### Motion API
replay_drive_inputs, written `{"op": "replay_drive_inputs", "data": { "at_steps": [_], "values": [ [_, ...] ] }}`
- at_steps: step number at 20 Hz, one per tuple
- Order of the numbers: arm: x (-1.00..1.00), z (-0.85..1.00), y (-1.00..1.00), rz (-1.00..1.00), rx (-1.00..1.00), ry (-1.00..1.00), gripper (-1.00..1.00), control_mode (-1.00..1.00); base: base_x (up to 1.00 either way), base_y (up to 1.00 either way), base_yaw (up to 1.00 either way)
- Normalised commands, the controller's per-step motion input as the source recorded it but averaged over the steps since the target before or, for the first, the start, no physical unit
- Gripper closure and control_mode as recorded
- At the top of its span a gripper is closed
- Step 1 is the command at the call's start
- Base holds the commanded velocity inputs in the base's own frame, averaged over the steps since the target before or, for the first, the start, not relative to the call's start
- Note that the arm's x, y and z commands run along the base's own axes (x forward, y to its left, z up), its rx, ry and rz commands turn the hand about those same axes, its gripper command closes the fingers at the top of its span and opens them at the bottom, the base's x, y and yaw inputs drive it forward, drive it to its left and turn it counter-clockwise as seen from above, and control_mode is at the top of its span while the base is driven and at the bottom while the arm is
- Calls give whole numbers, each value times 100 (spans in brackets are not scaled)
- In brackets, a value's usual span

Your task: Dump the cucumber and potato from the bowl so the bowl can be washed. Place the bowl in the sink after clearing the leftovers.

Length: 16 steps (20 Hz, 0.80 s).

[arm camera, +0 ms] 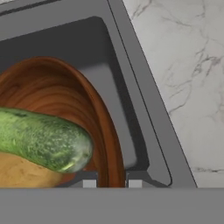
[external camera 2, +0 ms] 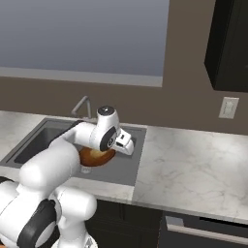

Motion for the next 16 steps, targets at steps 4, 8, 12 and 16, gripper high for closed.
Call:
{"op": "replay_drive_inputs", "data": {
  "at_steps": [4, 8, 12, 16],
  "values": [
    [4, -35, 0, 5, -9, 0, 100, -100, 0, 0, 0],
    [6, -39, 0, 4, -7, 0, 100, -100, 0, 0, 0],
    [19, -15, 0, 1, -4, 0, 100, -100, 0, 0, 0],
    [44, -12, 0, 0, -10, 0, 100, -100, 0, 0, 0]
  ]
}}
